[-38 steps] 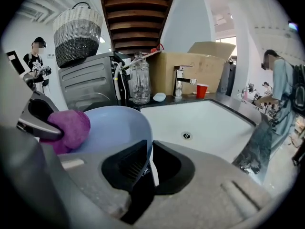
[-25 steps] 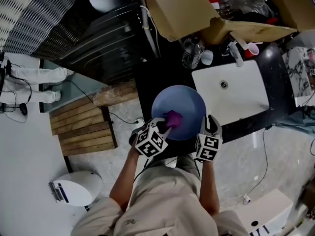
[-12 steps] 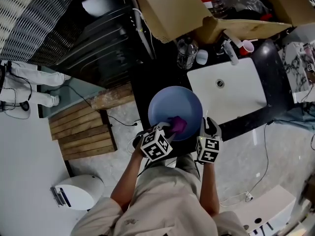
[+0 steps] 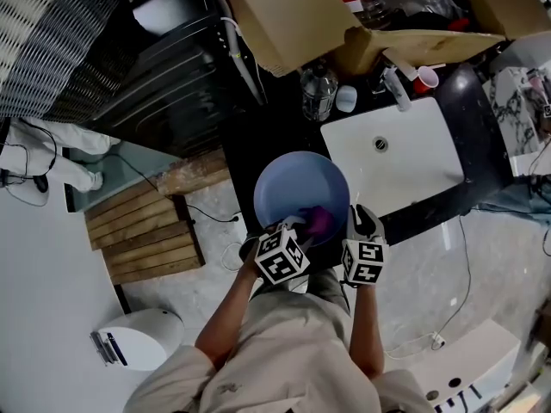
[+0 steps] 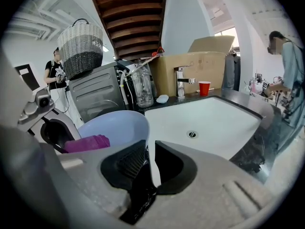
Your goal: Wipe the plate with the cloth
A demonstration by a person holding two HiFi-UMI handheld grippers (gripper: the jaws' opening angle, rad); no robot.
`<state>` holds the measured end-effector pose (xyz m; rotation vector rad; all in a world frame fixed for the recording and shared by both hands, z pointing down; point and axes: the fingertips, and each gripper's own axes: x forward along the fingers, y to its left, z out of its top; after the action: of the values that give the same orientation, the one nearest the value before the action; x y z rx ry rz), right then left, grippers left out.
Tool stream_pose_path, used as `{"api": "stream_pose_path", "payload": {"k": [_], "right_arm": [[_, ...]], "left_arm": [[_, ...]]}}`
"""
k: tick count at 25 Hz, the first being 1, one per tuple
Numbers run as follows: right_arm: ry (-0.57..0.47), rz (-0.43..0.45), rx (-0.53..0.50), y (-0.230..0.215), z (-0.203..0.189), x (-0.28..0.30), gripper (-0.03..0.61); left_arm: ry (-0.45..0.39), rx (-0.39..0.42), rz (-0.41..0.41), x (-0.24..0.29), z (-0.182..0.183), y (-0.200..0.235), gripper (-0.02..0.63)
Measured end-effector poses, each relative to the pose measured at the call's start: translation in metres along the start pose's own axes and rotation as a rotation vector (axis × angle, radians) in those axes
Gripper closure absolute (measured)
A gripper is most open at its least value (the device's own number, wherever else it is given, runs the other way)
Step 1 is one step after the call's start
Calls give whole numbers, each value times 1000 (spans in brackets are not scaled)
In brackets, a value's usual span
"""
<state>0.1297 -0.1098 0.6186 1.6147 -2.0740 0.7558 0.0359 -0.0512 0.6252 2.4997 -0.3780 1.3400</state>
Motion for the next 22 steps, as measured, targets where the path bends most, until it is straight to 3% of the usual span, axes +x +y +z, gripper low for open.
{"api": "stream_pose_path", "payload": {"k": [22], "right_arm": [[32,99,-47,7,-1,0,518]], "left_arm": [[-41,-34,25,25,35,18,552]]}}
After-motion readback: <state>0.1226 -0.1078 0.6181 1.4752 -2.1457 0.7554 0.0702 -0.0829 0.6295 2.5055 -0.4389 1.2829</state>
